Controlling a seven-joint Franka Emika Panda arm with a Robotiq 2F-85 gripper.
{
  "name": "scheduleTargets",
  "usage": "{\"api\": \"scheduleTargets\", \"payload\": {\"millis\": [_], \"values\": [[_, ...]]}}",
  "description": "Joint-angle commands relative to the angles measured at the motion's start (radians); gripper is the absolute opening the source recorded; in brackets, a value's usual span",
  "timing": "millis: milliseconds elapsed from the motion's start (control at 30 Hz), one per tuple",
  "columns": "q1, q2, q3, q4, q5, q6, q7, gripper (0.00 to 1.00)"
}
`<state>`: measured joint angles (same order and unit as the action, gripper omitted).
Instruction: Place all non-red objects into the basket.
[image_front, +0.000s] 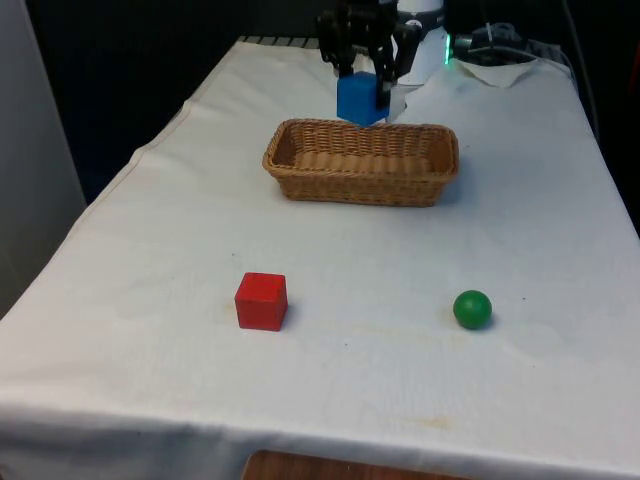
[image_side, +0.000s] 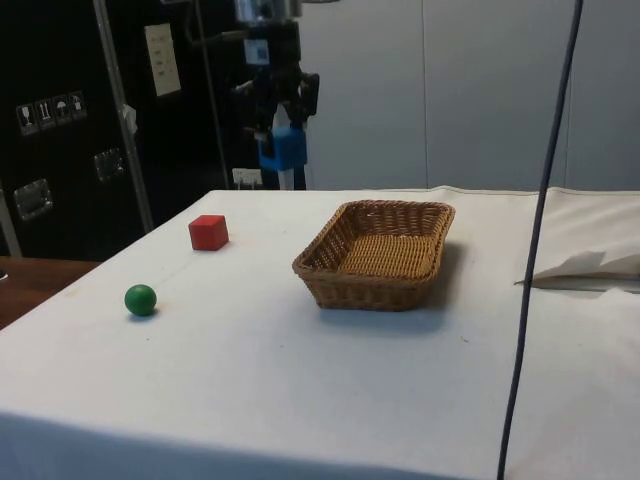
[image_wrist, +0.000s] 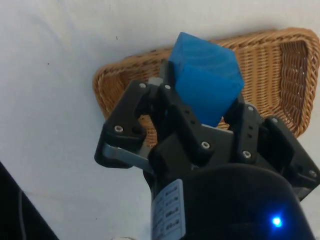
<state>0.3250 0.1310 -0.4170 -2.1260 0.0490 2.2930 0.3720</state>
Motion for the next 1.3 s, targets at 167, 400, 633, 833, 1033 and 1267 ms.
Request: {"api": "scheduleTargets", "payload": {"millis": [167, 400, 633, 833, 1033, 1267], "values": [[-0.001, -0.029, -0.005, -0.012, 0.000, -0.016, -0.025, 0.03], [-0.003, -0.100, -0.015, -0.058, 0.003, -0.038, -0.075, 0.03], [-0.005, -0.150, -0.022, -0.116, 0.012, -0.025, -0.103, 0.03], [-0.007, -0.182, -0.031, -0.177, 0.018, 0.006, -0.129, 0.03], [-0.009, -0.205, -0.055, -0.237, 0.008, 0.048, -0.165, 0.03], [-0.012, -0.211, -0.083, -0.294, 0.006, 0.099, -0.209, 0.03]]}}
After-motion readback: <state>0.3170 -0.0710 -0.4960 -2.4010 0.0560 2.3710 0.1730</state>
